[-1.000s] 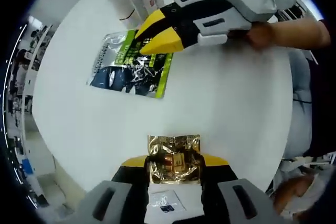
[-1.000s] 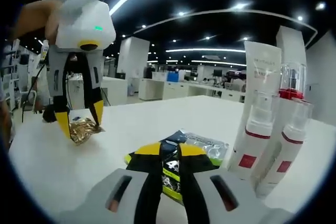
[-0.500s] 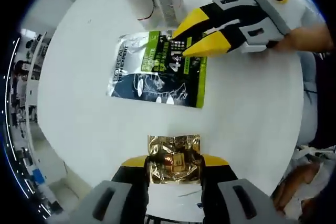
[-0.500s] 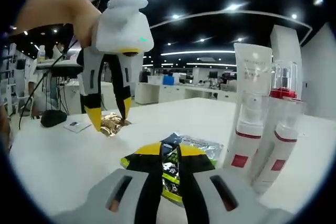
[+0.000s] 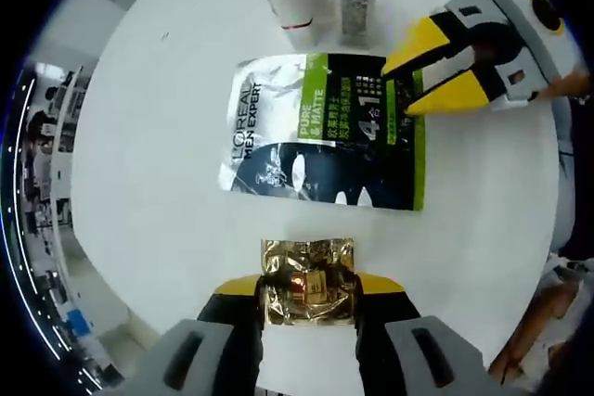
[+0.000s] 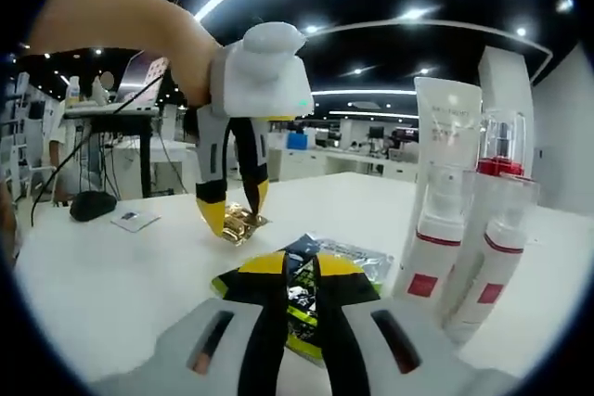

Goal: Arrange the skincare products in the storage area until every visible bottle or jar stands upright without overlapping.

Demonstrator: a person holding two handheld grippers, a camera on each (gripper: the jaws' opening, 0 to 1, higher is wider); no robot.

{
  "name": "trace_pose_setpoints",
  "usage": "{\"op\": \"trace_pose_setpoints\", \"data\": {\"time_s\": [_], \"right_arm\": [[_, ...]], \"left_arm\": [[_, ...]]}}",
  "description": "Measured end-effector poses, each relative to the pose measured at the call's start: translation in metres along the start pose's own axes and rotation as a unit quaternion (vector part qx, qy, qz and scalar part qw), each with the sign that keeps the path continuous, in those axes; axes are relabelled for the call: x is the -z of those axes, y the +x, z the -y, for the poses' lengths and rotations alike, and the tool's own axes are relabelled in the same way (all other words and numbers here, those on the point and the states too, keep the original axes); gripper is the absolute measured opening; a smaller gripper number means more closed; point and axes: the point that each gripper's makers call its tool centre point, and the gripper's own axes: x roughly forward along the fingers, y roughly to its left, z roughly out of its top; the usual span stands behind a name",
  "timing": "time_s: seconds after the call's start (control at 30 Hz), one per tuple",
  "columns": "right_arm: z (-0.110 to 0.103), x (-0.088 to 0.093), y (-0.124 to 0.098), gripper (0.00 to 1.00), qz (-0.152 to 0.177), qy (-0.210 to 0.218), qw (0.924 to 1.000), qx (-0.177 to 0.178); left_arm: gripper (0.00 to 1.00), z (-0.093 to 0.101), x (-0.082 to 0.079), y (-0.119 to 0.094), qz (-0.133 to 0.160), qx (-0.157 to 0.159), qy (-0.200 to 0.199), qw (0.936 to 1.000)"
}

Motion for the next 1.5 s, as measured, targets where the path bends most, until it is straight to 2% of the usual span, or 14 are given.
{"op": "trace_pose_setpoints", "data": {"time_s": [0.33,0.4,0.5,0.6,0.77,1.03,1.33,1.4,1.43,1.5], "right_arm": [[0.002,0.0,0.0,0.1,0.001,-0.004,1.0,0.0],[0.001,-0.002,0.0,0.1,0.006,-0.004,1.0,-0.004],[0.0,-0.004,0.0,0.1,0.011,0.003,0.9999,-0.008],[-0.001,-0.004,0.0,0.1,0.012,0.002,0.9999,-0.01],[-0.002,-0.004,-0.001,0.1,0.01,-0.004,0.9999,-0.01],[-0.004,-0.005,-0.001,0.1,0.01,-0.01,0.9998,-0.015],[-0.006,-0.003,-0.001,0.1,0.006,-0.017,0.9997,-0.019],[-0.007,-0.003,-0.001,0.1,0.006,-0.017,0.9997,-0.019],[-0.007,-0.003,-0.001,0.1,0.006,-0.018,0.9996,-0.019],[-0.007,-0.003,0.0,0.1,0.004,-0.021,0.9996,-0.02]], "left_arm": [[0.38,-0.021,-0.016,0.016,0.011,-0.022,0.021,0.9995],[0.38,-0.021,-0.017,0.016,0.004,-0.01,0.033,0.9994],[0.39,-0.031,-0.021,0.017,0.011,-0.019,0.034,0.9992],[0.39,-0.031,-0.023,0.016,0.002,-0.012,0.074,0.9972],[0.4,-0.027,-0.026,0.016,-0.008,-0.008,0.082,0.9966],[0.4,-0.029,-0.026,0.016,-0.01,-0.008,0.077,0.997],[0.43,-0.031,-0.025,0.014,-0.006,-0.039,0.058,0.9976],[0.44,-0.033,-0.024,0.013,0.002,-0.054,0.036,0.9979],[0.42,-0.03,-0.022,0.013,0.004,-0.052,0.034,0.9981],[0.44,-0.019,-0.016,0.011,0.001,-0.036,0.025,0.9991]]}}
